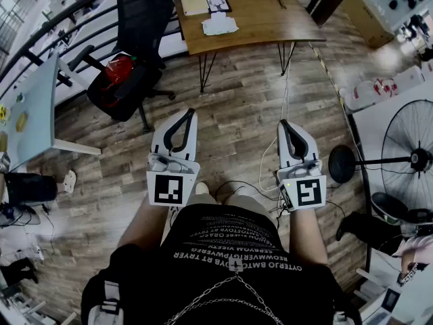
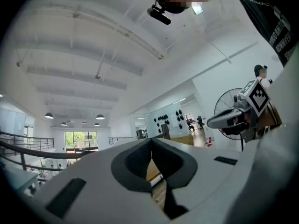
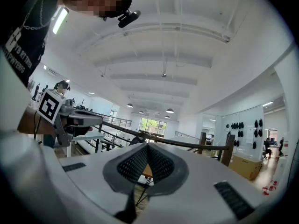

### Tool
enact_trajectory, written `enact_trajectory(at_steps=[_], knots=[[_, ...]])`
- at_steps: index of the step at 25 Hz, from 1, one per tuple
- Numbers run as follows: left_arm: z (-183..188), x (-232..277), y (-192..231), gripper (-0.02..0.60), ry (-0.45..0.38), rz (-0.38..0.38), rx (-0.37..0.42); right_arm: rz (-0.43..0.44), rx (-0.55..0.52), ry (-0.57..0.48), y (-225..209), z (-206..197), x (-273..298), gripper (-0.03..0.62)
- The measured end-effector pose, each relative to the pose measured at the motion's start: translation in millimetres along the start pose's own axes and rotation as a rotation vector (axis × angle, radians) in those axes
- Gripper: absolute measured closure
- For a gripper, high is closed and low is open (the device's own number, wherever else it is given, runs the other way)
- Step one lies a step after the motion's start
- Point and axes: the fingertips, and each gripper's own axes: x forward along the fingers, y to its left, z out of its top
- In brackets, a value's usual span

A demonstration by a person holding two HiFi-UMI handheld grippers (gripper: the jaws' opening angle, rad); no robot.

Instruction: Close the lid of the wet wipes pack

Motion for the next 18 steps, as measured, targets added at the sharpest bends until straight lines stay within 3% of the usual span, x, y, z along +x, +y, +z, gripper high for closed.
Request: enact_trajectory(at_steps=[5, 18], knots=[[7, 3, -16, 0.554, 0.009, 0.035, -0.040, 0.038, -0.018, -0.020, -12, -3, -6, 0.580], [22, 17, -53, 0.554, 0.030, 0.162, 0.013, 0.139, 0.027, -0.074, -64, -15, -15, 0.579]])
